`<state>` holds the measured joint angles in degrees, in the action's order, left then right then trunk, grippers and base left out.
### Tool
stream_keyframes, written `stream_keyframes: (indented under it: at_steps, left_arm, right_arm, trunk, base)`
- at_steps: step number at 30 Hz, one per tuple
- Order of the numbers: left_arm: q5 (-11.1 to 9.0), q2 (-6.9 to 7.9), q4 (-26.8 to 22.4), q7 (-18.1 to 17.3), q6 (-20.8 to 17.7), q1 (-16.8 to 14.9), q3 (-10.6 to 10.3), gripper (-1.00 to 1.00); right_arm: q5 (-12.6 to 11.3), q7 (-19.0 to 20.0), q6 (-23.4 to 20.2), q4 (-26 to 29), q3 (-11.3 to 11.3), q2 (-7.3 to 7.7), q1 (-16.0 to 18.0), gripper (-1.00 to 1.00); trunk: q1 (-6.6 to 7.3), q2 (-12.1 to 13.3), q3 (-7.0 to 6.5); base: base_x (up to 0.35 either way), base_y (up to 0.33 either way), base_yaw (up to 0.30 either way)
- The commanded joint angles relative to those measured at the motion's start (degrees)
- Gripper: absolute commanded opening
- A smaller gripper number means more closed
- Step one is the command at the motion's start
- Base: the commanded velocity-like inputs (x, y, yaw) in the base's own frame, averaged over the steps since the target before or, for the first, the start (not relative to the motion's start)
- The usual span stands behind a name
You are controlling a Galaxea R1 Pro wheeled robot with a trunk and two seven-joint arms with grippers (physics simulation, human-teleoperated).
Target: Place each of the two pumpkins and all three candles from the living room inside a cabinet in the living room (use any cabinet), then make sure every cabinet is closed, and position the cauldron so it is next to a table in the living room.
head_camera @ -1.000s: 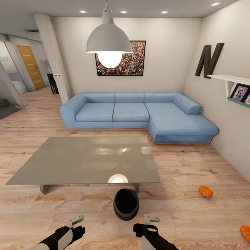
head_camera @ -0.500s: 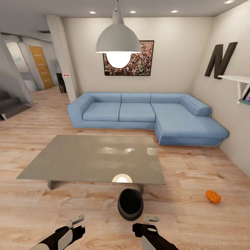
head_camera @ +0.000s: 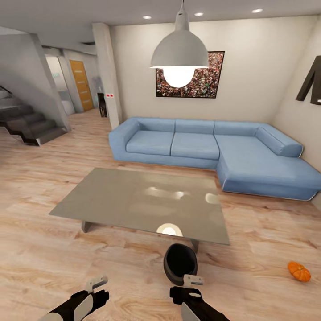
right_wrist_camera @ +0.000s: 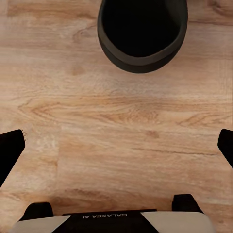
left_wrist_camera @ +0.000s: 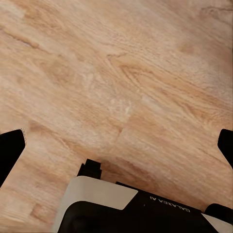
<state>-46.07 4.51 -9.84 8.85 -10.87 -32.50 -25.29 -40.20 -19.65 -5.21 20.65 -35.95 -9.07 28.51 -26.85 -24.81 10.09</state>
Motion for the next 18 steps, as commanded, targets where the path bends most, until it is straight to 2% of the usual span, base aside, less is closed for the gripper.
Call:
stream_keyframes:
  at_steps: [1,10,18]
  left_arm:
    - [-0.51,0.05,-0.18,0.39,-0.29,-0.02,-0.47,1.0]
    - [-0.54,0.06,-0.18,0.47,-0.29,-0.02,-0.46,1.0]
    - [-0.6,0.06,-0.18,0.47,-0.3,-0.02,-0.45,1.0]
  right_arm:
    - [-0.27,-0.48,-0.31,0.14,-0.47,0.05,0.06,1.0]
    - [-0.25,-0.55,-0.24,0.09,-0.44,0.11,0.06,1.0]
    - [-0.24,-0.68,-0.16,0.09,-0.44,0.11,0.06,1.0]
  trunk:
    - [-0.03,-0.11,0.11]
    - [-0.03,-0.11,0.11]
    - [-0.03,-0.11,0.11]
  base:
    - [0.0,0.0,0.291]
    - [0.0,0.0,0.278]
    - [0.0,0.0,0.044]
